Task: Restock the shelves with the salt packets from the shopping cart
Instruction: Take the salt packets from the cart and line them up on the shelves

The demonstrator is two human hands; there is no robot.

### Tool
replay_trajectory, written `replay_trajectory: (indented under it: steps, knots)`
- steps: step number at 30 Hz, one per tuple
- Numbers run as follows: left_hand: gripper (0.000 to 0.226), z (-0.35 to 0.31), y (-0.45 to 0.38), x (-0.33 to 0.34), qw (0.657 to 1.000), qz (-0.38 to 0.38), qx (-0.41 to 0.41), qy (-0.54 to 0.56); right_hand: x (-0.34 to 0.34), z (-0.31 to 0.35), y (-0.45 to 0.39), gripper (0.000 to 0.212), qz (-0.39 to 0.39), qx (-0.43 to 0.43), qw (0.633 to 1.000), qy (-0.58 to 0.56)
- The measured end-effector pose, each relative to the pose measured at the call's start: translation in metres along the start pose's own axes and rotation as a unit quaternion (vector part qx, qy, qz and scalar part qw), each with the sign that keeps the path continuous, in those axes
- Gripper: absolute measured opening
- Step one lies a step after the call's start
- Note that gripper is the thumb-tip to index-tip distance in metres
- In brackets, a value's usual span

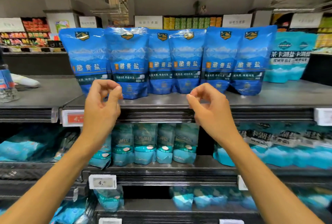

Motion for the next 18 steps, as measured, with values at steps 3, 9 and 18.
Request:
replay_trajectory:
  steps: [3,9,18]
  knots:
    - [0.002,0.000,0.035,0.038,0.997,0.043,-0.030,0.049,-0.042,-0.015,0.023,0.017,-0.027,0.011,1.000,0.005]
    - [0.007,0.011,0.136,0.119,0.980,0.136,-0.102,0.102,-0.148,-0.047,0.089,0.014,-0.078,0.051,0.994,0.050]
    - [0.018,0.038,0.343,0.242,0.883,0.366,-0.267,0.120,-0.326,-0.087,0.226,0.031,-0.282,0.203,0.924,0.162]
Point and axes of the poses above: each hand's wrist, its own y-axis away from the middle knuckle, its own x-axis out of the palm, z = x × y, the point moved 3 cm from there along -y, towards the middle knuckle, and after that the axes turned 11 degrees about -z, right-handed, at the moved point
